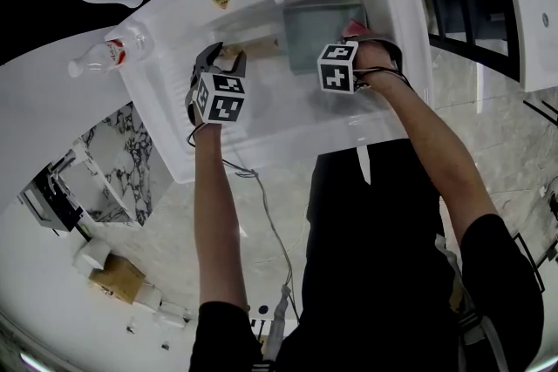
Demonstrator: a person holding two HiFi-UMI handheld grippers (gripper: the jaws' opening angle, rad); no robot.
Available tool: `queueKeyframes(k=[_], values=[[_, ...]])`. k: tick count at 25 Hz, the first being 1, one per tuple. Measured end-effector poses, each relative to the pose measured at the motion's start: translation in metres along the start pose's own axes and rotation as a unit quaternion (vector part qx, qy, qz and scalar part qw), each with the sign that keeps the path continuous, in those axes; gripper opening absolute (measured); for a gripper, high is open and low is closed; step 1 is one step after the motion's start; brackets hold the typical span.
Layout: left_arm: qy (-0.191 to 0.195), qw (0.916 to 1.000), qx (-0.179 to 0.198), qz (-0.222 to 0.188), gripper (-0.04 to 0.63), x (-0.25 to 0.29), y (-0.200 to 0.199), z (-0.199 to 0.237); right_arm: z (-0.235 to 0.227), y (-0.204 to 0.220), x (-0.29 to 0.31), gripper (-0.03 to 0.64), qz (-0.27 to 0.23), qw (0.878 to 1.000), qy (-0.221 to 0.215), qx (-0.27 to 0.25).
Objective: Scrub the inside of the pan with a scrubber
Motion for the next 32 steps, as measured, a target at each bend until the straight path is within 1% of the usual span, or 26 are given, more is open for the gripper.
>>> queueKeyframes(k=[3, 6, 8, 12, 16, 19, 21, 23, 29, 32], values=[[0.0, 1.0, 0.0, 0.0, 0.199, 0.0, 0.0, 0.0, 0.001, -0.017, -0.005, 0.025, -0.055, 0.998, 0.001, 0.006], [-0.002, 1.0, 0.0, 0.0, 0.199, -0.001, 0.0, -0.001, -0.002, -0.041, -0.011, 0.025, -0.117, 0.993, 0.01, 0.016], [-0.003, 1.0, 0.0, 0.0, 0.199, 0.0, 0.0, -0.001, -0.004, -0.055, -0.014, 0.025, -0.153, 0.988, 0.017, 0.017], [-0.005, 1.0, 0.002, 0.0, 0.199, 0.0, 0.0, -0.001, -0.008, -0.081, -0.019, 0.025, -0.215, 0.976, 0.042, 0.001], [-0.005, 1.0, 0.002, 0.001, 0.199, -0.001, 0.0, -0.001, -0.012, -0.097, -0.023, 0.025, -0.266, 0.962, 0.056, 0.027], [-0.005, 1.0, 0.004, 0.001, 0.199, 0.0, -0.001, -0.001, -0.016, -0.102, -0.024, 0.025, -0.281, 0.956, 0.08, 0.025], [-0.006, 1.0, 0.006, 0.0, 0.199, -0.001, 0.0, -0.001, -0.023, -0.103, -0.026, 0.025, -0.287, 0.951, 0.113, 0.028], [-0.006, 1.0, 0.007, -0.001, 0.199, -0.001, 0.0, -0.001, -0.034, -0.102, -0.028, 0.025, -0.288, 0.944, 0.156, 0.037], [-0.006, 0.9999, 0.009, 0.002, 0.199, 0.0, -0.001, -0.001, -0.068, -0.098, -0.035, 0.025, -0.264, 0.926, 0.265, 0.054], [-0.007, 0.9999, 0.008, 0.004, 0.199, 0.0, -0.001, -0.002, -0.083, -0.094, -0.038, 0.025, -0.255, 0.916, 0.301, 0.068]])
Point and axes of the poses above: the fingertips, and each gripper's own axes: x forward along the fingers, z to its left, y out of its underside, the point moved 3 cm from there along -x, backward along the fingers, and after that the axes turned 5 degrees about -x, right-handed, at the moved point
